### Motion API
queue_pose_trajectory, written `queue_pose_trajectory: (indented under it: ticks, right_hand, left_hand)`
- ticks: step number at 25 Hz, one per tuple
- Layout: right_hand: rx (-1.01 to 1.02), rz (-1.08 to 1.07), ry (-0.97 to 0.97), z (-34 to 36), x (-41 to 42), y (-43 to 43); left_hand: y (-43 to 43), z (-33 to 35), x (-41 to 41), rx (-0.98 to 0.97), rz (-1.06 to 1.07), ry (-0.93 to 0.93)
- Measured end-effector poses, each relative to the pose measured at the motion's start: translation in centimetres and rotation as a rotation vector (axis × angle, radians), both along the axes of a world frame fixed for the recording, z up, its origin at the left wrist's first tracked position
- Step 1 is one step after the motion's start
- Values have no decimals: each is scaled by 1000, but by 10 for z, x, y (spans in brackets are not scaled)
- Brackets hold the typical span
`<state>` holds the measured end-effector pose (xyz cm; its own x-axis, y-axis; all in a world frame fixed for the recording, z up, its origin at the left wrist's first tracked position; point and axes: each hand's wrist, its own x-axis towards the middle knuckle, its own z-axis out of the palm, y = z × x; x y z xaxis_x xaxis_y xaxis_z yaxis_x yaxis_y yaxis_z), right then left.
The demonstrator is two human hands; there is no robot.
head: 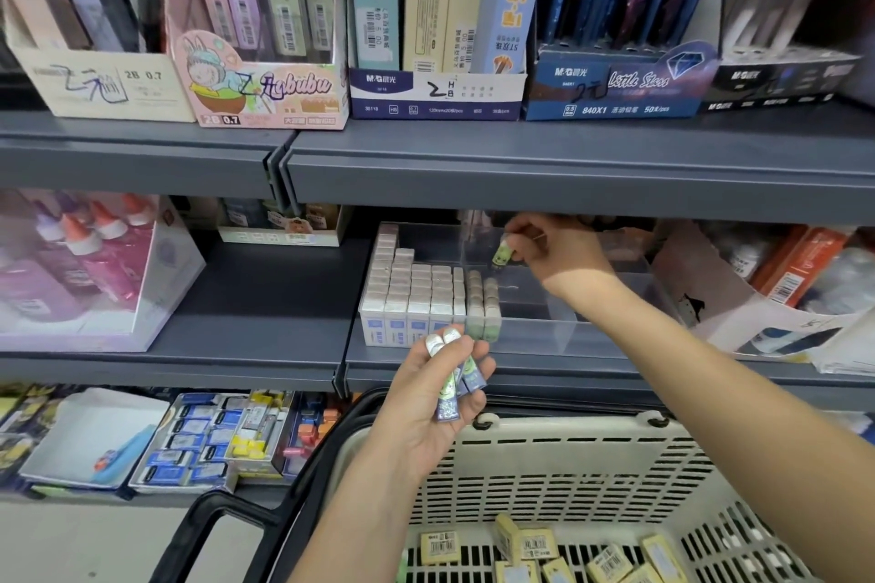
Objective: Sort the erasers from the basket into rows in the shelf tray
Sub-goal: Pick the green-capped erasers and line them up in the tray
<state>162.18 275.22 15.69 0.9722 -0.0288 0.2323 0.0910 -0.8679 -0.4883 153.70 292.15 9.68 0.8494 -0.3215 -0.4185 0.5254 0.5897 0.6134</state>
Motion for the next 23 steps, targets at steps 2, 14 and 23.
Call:
queue_pose_trajectory:
  ticks: [2, 14, 23]
  right_hand:
    - [-47, 23, 12, 1, 3, 1]
    - [-51, 73, 99, -4, 4, 8]
    - [27, 12, 259, -31, 7, 7]
  left_hand:
    - [0, 1, 0, 3, -3, 3]
    - [1, 4, -1, 8, 6, 25]
    - [0, 4, -1, 16, 7, 29]
